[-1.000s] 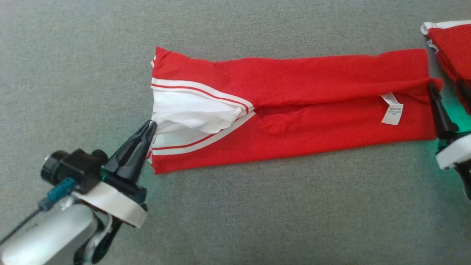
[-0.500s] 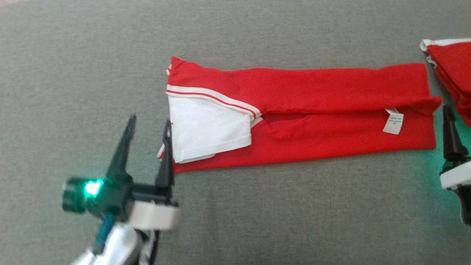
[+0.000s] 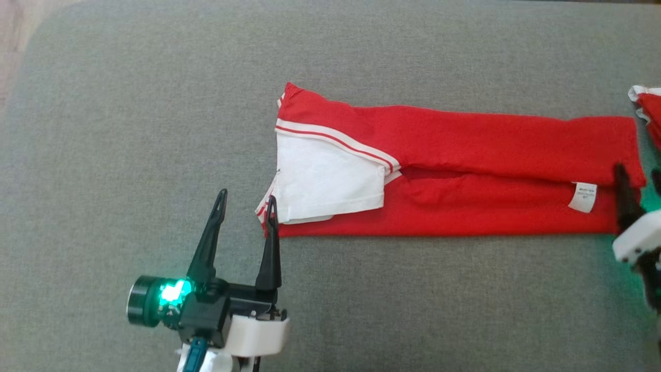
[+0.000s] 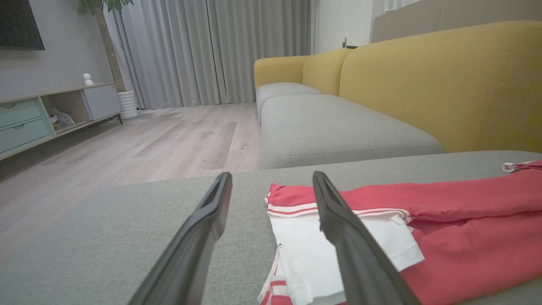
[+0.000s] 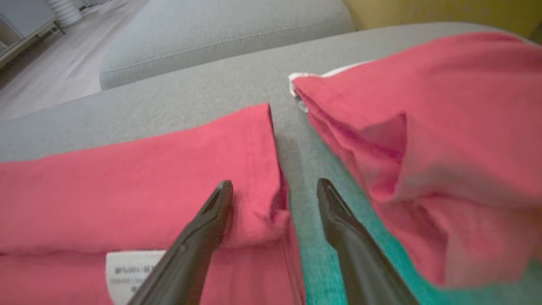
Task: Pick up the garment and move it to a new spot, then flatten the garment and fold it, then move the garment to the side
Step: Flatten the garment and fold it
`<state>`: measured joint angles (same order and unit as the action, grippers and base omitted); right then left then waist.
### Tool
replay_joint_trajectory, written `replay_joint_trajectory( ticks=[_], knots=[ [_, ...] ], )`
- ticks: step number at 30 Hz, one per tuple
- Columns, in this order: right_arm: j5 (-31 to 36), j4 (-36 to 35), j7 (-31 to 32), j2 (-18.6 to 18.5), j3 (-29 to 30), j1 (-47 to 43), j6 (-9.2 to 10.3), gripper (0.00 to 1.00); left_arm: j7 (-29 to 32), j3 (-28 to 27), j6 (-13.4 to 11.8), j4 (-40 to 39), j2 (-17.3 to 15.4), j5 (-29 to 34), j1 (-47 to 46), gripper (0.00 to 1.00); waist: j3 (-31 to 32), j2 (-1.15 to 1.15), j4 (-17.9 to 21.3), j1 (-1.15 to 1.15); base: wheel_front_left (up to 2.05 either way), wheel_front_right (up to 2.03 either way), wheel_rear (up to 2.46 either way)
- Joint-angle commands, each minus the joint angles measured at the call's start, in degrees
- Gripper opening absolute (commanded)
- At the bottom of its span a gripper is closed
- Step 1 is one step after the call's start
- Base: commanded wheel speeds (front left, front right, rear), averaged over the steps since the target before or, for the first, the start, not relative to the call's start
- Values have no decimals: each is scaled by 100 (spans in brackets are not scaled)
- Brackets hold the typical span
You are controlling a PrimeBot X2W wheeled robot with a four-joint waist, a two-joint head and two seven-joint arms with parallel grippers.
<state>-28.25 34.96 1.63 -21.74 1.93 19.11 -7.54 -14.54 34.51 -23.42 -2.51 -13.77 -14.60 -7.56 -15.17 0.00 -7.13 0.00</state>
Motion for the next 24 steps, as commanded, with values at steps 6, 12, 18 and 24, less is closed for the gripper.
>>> replay_joint_trajectory(
  ticks=[6, 12, 18, 24],
  knots=[
    [11, -319, 175, 35, 181, -535, 5, 100, -45, -485, 274, -118, 186, 360, 80, 100, 24, 0, -25, 0, 0, 0, 0],
    [32, -651, 513, 314, 359, -850, 5, 100, -45, -714, 475, -117, 299, 596, 179, 100, 64, 0, -33, 0, 0, 0, 0],
    [-49, -818, 801, 407, 313, -868, 5, 0, -46, -849, 691, -71, 409, 731, 244, 100, 101, 0, -45, 0, 0, 0, 0],
    [-116, -1205, 757, 155, 499, -623, 5, 0, -46, -1042, 842, -63, 464, 851, 339, 100, 178, 0, 118, 0, 0, 0, 0]
  ],
)
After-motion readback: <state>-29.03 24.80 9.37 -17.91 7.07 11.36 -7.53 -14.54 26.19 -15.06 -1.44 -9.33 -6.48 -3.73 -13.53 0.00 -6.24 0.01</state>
